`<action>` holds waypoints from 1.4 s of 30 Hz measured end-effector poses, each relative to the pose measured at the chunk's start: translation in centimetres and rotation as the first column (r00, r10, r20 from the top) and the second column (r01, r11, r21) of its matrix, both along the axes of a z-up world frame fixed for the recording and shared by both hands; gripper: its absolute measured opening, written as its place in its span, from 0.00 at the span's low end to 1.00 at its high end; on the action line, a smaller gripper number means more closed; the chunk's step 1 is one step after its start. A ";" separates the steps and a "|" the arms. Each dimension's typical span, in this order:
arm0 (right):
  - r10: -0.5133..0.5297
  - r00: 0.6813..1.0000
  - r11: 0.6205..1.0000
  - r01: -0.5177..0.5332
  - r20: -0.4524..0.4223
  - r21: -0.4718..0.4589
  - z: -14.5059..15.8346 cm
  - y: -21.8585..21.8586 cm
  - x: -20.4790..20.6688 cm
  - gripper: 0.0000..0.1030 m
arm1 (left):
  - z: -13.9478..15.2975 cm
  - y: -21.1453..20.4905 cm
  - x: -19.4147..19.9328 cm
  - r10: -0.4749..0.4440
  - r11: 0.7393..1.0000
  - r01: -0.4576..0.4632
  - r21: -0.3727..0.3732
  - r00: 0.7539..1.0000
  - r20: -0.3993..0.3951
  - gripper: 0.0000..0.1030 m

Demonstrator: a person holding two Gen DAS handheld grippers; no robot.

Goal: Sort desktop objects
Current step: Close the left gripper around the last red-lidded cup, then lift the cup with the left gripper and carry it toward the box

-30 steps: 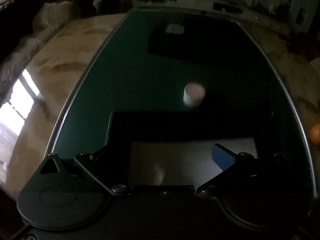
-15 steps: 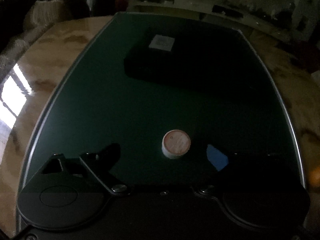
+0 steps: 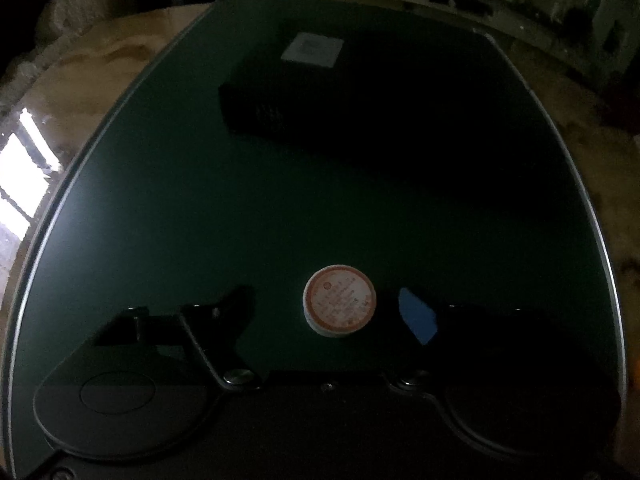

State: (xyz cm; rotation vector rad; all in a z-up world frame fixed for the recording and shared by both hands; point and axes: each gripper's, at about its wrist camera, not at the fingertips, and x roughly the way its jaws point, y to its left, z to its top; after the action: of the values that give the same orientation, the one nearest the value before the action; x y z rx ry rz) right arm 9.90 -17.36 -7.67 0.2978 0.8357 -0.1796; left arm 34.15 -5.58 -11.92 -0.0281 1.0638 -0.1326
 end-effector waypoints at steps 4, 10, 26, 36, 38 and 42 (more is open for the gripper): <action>0.004 1.000 1.000 -0.004 -0.001 0.002 0.0 0.1 0.0 0.82 | -0.6 -0.2 0.5 -0.009 1.000 0.009 -0.008 1.000 -0.011 0.57; 0.008 1.000 1.000 -0.008 -0.003 0.004 0.1 0.2 0.0 0.82 | -1.0 -0.5 0.8 -0.007 1.000 0.007 -0.010 1.000 -0.002 0.49; 0.006 1.000 1.000 -0.006 -0.005 -0.002 0.0 0.8 0.2 0.82 | -0.9 -0.9 0.5 -0.024 1.000 0.024 -0.006 1.000 -0.009 0.40; 0.006 1.000 1.000 -0.006 -0.004 -0.008 -0.1 0.8 0.4 0.82 | 1.3 -0.4 -0.4 -0.031 0.999 0.031 -0.011 0.999 0.007 0.40; 0.005 1.000 1.000 -0.005 -0.004 -0.008 -0.1 0.8 0.5 0.82 | 2.1 -0.3 -0.8 -0.035 0.999 0.035 -0.002 0.999 0.018 0.40; 0.005 1.000 1.000 -0.005 -0.004 -0.008 -0.2 0.7 0.6 0.82 | 3.6 -0.3 -2.2 -0.054 0.999 0.054 0.008 0.998 0.040 0.40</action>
State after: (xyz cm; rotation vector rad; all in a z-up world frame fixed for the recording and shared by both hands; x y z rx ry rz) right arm 10.45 -16.64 -7.90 0.2881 0.8392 -0.1792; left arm 31.93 -5.86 -8.27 0.0092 1.0249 -0.1780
